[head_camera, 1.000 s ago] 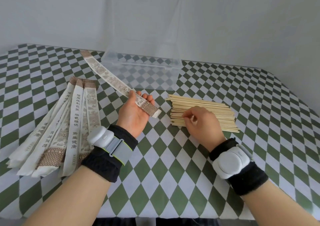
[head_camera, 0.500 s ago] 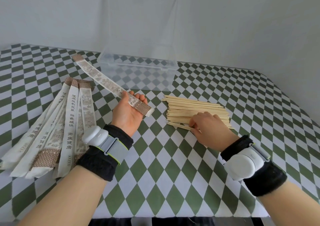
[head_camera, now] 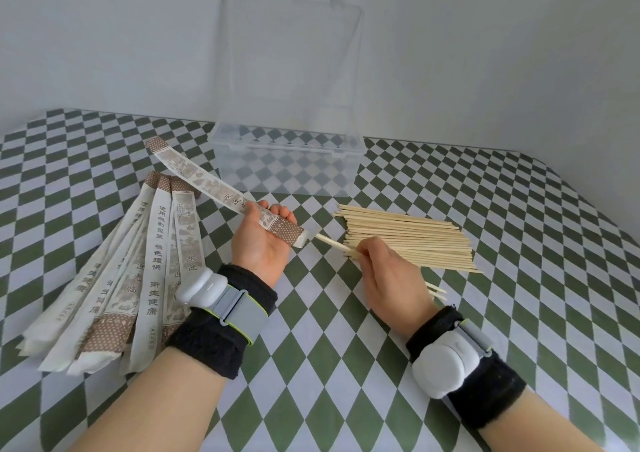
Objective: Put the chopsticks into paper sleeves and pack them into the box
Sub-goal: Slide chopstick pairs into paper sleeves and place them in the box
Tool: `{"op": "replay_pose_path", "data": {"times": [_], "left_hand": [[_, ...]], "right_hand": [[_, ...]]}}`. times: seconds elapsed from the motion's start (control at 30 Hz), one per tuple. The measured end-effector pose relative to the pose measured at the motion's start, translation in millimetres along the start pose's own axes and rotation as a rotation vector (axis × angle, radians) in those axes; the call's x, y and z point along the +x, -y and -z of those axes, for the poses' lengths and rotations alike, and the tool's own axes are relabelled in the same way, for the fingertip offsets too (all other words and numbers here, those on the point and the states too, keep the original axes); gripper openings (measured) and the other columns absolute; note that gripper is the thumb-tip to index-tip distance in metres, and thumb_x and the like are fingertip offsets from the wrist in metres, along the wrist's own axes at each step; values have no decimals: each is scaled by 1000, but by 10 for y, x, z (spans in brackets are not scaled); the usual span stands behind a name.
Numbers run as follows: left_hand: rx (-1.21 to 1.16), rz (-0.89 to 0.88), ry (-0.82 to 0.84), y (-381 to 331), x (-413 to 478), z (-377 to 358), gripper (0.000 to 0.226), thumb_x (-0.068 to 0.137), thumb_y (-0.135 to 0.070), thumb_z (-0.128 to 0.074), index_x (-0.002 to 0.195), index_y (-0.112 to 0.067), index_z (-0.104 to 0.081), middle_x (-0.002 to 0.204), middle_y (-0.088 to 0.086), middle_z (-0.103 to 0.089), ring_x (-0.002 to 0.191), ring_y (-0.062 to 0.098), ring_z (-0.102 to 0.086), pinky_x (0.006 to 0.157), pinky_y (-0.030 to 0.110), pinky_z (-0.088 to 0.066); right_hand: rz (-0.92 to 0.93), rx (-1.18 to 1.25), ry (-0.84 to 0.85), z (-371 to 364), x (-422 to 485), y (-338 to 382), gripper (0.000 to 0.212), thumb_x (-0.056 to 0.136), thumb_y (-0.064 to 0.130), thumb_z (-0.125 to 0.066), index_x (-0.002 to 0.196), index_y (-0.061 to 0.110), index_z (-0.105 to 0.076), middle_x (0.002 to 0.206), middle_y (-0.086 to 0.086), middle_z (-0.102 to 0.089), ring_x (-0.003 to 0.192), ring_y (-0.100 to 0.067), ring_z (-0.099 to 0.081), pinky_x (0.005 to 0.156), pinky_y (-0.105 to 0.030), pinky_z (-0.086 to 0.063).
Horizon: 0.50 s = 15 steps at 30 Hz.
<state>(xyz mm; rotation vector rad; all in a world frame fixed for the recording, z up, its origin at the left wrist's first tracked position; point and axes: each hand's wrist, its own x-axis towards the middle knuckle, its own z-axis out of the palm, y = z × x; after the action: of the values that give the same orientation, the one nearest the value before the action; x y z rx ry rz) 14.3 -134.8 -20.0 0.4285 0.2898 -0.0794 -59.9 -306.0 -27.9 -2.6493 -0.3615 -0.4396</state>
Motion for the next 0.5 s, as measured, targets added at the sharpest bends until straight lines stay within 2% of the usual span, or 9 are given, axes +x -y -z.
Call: {"op": "replay_pose_path", "data": {"times": [0.1, 0.23, 0.33, 0.5], "left_hand": [[-1, -5, 5, 5, 14, 4, 32, 101, -34, -34, 79, -13, -46, 69, 3, -46, 63, 15, -48, 74, 28, -46], [38, 0, 35, 37, 10, 6, 32, 101, -35, -34, 80, -14, -46, 68, 2, -48, 61, 14, -51, 69, 28, -47], [52, 12, 58, 61, 2, 6, 33, 101, -36, -33, 80, -14, -46, 69, 2, -47, 61, 14, -50, 68, 27, -47], [47, 11, 64, 55, 5, 4, 31, 100, -36, -34, 82, -14, -46, 71, 3, -47, 64, 15, -49, 70, 28, -47]], "right_hand": [[35, -30, -42, -42, -1, -20, 29, 95, 27, -35, 98, 9, -58, 82, -3, -60, 61, -22, -53, 50, -36, -47], [89, -81, -73, -77, -8, -26, 29, 93, 24, -36, 93, 8, -61, 72, -2, -58, 51, -20, -49, 39, -30, -41], [92, -129, -55, -111, -7, -50, 19, 89, 15, -46, 94, 8, -63, 71, -2, -59, 50, -20, -51, 38, -29, -41], [66, -143, -11, -153, 5, -80, 23, 88, 16, -45, 96, 9, -65, 72, -2, -61, 54, -19, -53, 42, -29, -46]]}}
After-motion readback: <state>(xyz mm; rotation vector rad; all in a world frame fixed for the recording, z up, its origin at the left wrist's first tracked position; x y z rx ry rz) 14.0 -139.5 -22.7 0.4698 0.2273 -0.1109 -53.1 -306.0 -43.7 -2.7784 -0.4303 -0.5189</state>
